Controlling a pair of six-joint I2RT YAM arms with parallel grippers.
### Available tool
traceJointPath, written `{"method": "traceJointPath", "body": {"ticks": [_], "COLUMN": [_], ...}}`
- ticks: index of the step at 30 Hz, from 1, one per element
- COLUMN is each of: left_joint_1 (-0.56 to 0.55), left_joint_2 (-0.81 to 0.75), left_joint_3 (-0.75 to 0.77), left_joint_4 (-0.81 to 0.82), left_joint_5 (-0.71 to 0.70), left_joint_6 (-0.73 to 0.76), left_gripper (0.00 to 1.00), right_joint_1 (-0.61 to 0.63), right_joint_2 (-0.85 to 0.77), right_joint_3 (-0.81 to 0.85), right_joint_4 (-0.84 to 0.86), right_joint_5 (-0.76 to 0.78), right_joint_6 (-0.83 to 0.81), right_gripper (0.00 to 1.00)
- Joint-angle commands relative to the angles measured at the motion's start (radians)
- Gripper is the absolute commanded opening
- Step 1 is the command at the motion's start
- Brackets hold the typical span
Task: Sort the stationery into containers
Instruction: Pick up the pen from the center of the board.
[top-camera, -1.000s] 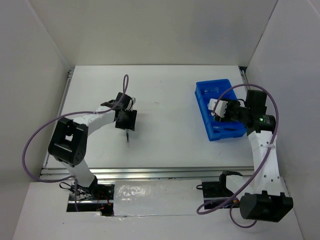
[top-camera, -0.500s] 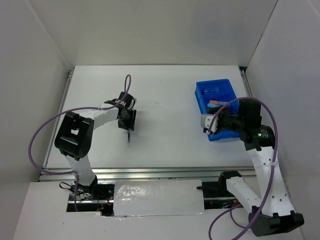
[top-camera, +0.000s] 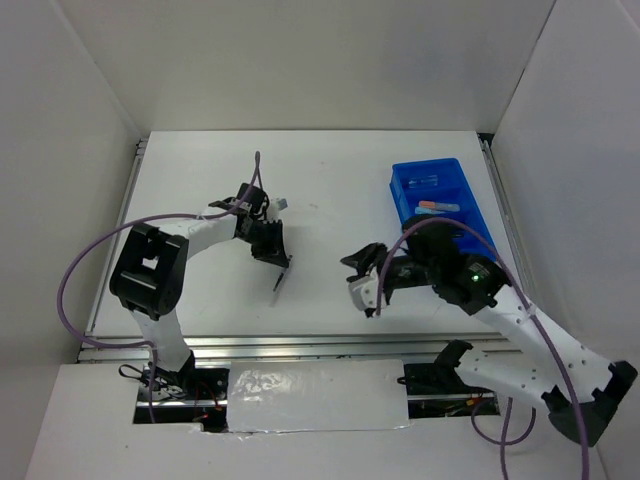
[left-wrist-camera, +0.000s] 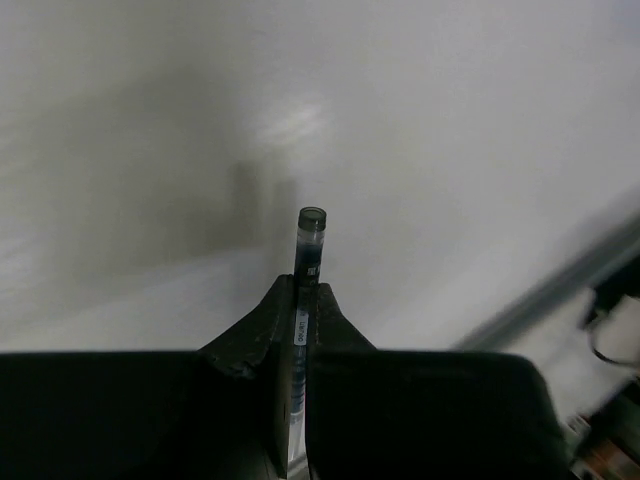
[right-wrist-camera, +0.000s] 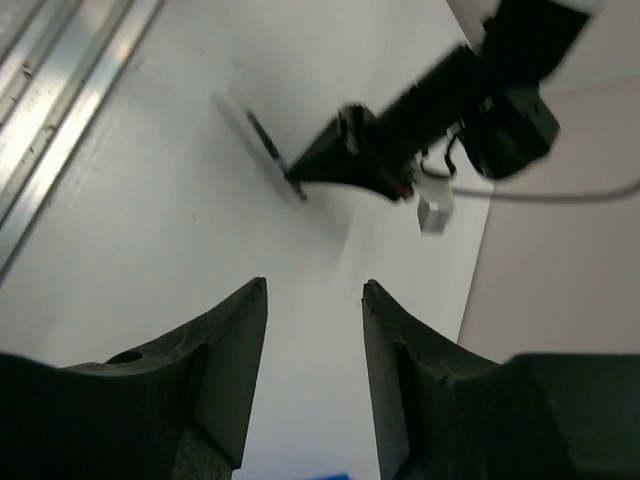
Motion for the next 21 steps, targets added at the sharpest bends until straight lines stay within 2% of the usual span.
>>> {"method": "traceJointPath", "body": {"ticks": [1, 3, 6, 9, 14, 21], "left_joint_1": [0.002, 0.009, 0.028, 0.032, 0.034, 0.035], "left_joint_2": [-0.048, -0.059, -0.073, -0.085, -0.107, -0.072], "left_joint_3": [0.018, -0.005, -0.034, -0.049, -0.083, -0.082], "left_joint_4": [0.029, 0.052, 0.084, 0.093, 0.113, 0.116], "left_joint_5": [0.326, 0.395, 0.493, 0.532, 0.550, 0.584], "left_joint_6": [-0.054, -0.074, -0.120, -0.139, -0.168, -0.192], "left_gripper": [0.00, 0.00, 0.00, 0.00, 0.00, 0.00], "right_joint_1": [0.182, 0.313, 0.429, 0.487, 0.537, 0.557], "right_joint_2": [0.078, 0.172, 0.340, 0.470, 0.633, 0.727], "right_joint_3": [-0.031, -0.018, 0.078, 0.167, 0.273, 0.335], "right_joint_4": [0.159, 0.204, 0.160, 0.126, 0.077, 0.035], "right_joint_5": [0.116, 0.216, 0.276, 0.310, 0.379, 0.434], "right_joint_6": [0.056, 0.053, 0.068, 0.096, 0.121, 0.127], "right_gripper": [0.50, 0.48, 0.47, 0.45, 0.44, 0.48]}}
